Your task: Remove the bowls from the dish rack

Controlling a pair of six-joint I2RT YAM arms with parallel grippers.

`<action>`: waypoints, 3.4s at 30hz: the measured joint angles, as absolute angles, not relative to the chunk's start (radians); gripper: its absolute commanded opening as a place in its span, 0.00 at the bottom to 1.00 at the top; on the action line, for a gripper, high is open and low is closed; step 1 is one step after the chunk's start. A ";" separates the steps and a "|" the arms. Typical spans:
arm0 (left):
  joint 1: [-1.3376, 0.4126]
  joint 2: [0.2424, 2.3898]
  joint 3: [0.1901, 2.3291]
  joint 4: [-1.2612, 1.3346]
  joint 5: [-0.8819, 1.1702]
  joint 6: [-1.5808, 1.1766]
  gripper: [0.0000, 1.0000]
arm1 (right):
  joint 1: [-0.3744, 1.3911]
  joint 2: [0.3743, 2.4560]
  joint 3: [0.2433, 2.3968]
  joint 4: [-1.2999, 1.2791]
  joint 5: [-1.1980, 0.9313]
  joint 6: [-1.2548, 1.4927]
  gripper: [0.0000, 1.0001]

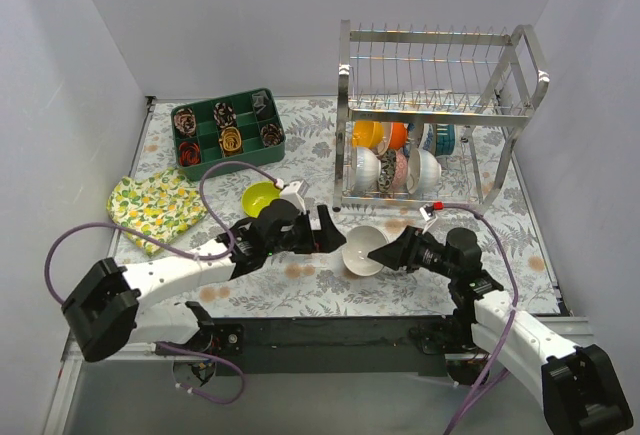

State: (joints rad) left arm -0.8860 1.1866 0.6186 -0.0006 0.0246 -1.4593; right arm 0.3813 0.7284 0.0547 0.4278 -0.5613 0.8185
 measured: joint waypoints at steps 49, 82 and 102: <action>-0.597 1.245 0.694 -0.575 -0.221 -1.372 0.14 | 0.452 0.578 0.118 0.226 -0.340 0.622 0.95; -0.559 0.724 0.753 -0.611 -0.178 -1.311 0.98 | 0.406 0.838 0.508 -0.012 0.197 0.255 0.99; -0.558 0.417 0.562 -0.410 -0.266 -1.160 0.98 | 0.015 1.110 0.567 0.208 -0.133 0.230 0.99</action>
State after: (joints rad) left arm -0.5583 0.4171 0.5625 -0.4103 -0.2665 -1.1599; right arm 0.0154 1.1095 0.5674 0.2081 -0.1333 0.2302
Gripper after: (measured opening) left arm 0.982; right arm 0.984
